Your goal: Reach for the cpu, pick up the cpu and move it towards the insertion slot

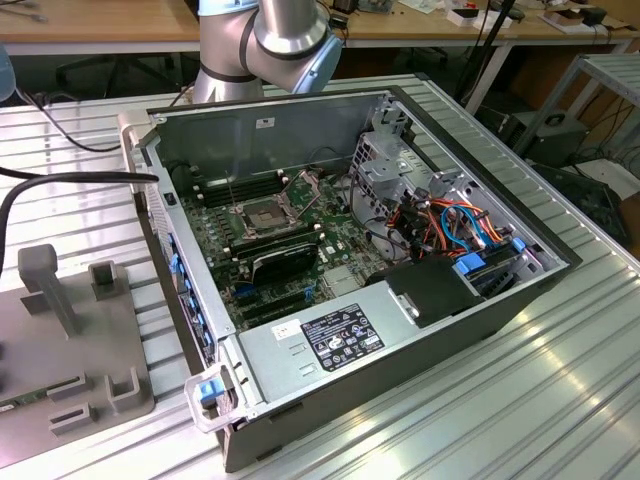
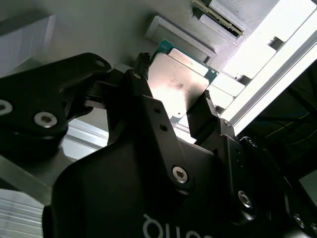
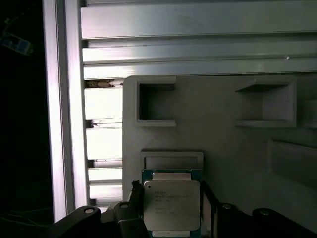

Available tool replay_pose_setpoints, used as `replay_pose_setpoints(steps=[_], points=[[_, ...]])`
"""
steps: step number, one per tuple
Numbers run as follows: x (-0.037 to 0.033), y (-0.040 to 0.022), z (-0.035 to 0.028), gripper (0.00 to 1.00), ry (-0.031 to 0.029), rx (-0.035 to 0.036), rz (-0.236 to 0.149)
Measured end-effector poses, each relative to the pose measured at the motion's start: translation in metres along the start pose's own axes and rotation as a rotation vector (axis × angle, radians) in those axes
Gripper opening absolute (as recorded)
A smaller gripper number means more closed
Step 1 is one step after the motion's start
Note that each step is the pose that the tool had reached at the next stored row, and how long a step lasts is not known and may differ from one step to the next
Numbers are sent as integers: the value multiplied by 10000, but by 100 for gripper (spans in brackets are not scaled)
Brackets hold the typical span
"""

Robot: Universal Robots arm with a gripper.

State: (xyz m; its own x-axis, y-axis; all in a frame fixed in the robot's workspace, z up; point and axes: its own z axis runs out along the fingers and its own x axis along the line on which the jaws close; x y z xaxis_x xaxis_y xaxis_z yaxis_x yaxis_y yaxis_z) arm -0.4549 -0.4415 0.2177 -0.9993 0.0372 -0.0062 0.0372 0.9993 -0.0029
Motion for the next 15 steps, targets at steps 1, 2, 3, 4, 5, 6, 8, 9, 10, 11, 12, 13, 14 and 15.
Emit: replay_pose_setpoints(steps=[1, 2, 3, 4, 5, 6, 8, 9, 10, 11, 12, 13, 14, 15], points=[[0, 0, -7, 55, -2, -1, 0], [-1, 0, -16, 55, -1, -1, 0], [-1, 0, -23, 55, -1, -1, 0], [-1, 0, -33, 55, -1, -1, 0], [-1, 0, -43, 55, -1, -1, -1], [-1, 0, -51, 55, -1, -1, 0], [-2, 0, -66, 55, -2, -1, 0], [-2, 0, -78, 55, -1, 0, -1], [-2, 0, -83, 55, -1, -1, 0], [-2, 0, -83, 55, -3, -2, 0], [-2, 0, -83, 55, -4, -3, 0], [-2, 0, -85, 55, -2, -2, 0], [-2, 0, -86, 55, -1, -1, 0], [-2, 0, -86, 55, -2, -1, -1]])
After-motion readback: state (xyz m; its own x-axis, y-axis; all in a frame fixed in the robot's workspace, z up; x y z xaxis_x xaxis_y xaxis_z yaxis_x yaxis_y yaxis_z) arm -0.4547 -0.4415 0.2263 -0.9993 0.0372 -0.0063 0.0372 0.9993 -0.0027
